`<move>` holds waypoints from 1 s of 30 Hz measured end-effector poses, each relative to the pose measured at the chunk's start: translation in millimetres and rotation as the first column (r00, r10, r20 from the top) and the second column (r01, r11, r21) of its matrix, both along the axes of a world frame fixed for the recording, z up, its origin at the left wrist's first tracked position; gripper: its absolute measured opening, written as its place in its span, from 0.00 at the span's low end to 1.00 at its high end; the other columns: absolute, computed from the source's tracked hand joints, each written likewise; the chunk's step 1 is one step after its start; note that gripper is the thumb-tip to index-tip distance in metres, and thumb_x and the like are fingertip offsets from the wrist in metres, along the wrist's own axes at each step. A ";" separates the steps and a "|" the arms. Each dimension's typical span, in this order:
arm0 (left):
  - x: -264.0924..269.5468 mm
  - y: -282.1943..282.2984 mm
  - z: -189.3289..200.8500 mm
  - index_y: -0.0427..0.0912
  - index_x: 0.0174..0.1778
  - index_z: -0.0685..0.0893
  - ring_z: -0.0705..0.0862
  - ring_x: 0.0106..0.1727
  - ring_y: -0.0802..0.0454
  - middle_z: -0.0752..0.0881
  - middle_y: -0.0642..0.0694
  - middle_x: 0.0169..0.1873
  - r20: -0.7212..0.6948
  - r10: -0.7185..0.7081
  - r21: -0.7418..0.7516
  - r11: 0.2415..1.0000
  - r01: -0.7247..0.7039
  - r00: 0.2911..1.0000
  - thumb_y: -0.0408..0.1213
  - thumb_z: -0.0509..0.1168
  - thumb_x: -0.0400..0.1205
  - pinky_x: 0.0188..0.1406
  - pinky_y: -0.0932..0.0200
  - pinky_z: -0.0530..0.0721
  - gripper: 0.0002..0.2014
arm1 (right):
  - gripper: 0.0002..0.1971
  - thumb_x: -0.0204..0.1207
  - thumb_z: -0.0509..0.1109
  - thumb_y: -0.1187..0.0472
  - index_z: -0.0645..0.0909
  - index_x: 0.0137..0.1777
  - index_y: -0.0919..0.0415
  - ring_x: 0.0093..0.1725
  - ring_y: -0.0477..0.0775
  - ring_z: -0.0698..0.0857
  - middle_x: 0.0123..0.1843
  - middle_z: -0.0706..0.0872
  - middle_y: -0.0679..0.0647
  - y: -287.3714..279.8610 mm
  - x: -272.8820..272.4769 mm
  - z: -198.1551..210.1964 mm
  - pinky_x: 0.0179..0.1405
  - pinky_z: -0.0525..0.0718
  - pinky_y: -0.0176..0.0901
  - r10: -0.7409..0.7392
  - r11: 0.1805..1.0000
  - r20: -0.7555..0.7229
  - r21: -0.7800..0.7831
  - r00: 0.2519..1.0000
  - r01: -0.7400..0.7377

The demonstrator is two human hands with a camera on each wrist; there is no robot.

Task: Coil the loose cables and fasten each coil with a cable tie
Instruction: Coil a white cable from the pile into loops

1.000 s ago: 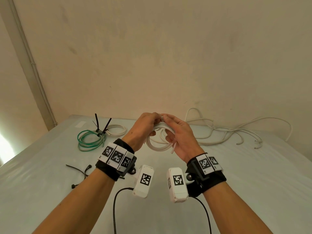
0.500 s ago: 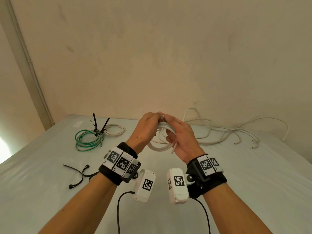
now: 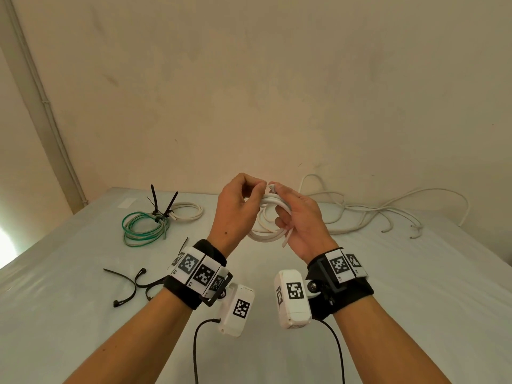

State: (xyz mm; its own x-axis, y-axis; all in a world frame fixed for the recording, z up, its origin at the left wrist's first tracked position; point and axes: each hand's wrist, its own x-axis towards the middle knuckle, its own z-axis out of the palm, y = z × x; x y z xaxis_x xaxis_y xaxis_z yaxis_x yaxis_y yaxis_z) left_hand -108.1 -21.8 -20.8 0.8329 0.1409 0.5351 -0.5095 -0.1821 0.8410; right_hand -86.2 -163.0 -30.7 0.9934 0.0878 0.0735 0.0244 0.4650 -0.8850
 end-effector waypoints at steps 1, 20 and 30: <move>0.3 0.1 0.0 0.42 0.50 0.87 0.86 0.43 0.53 0.89 0.55 0.39 0.010 0.011 0.021 1.000 -0.011 1.000 0.38 0.67 0.88 0.48 0.45 0.88 0.05 | 0.08 0.84 0.74 0.60 0.92 0.56 0.62 0.22 0.43 0.65 0.32 0.77 0.51 -1.0 -0.4 0.7 0.27 0.64 0.39 0.008 1.000 0.003 -0.008 1.000 -0.008; 15.3 -17.9 -23.0 0.40 0.50 0.89 0.84 0.41 0.54 0.90 0.43 0.42 -0.055 -0.097 -0.040 0.995 0.094 0.994 0.39 0.65 0.90 0.41 0.57 0.81 0.10 | 0.11 0.83 0.76 0.60 0.90 0.60 0.66 0.21 0.42 0.68 0.33 0.82 0.51 -16.9 5.9 -15.9 0.21 0.67 0.34 -0.005 0.999 0.002 -0.047 1.000 0.005; 38.6 -15.4 -26.4 0.28 0.48 0.84 0.80 0.35 0.52 0.84 0.40 0.38 -0.240 -0.215 -0.208 0.964 0.166 0.947 0.37 0.70 0.86 0.33 0.60 0.78 0.12 | 0.05 0.83 0.75 0.61 0.93 0.49 0.55 0.29 0.46 0.70 0.40 0.86 0.54 -15.4 27.0 -25.3 0.25 0.67 0.37 -0.065 0.987 0.004 -0.149 0.998 0.065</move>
State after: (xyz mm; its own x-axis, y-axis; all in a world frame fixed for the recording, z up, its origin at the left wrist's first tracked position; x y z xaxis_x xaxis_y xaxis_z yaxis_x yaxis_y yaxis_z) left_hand -69.5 -37.3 -47.2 0.9596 0.0406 0.2784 -0.2806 0.0664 0.9575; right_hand -59.3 -178.4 -56.0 0.9974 0.0329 0.0635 0.0493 0.3253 -0.9443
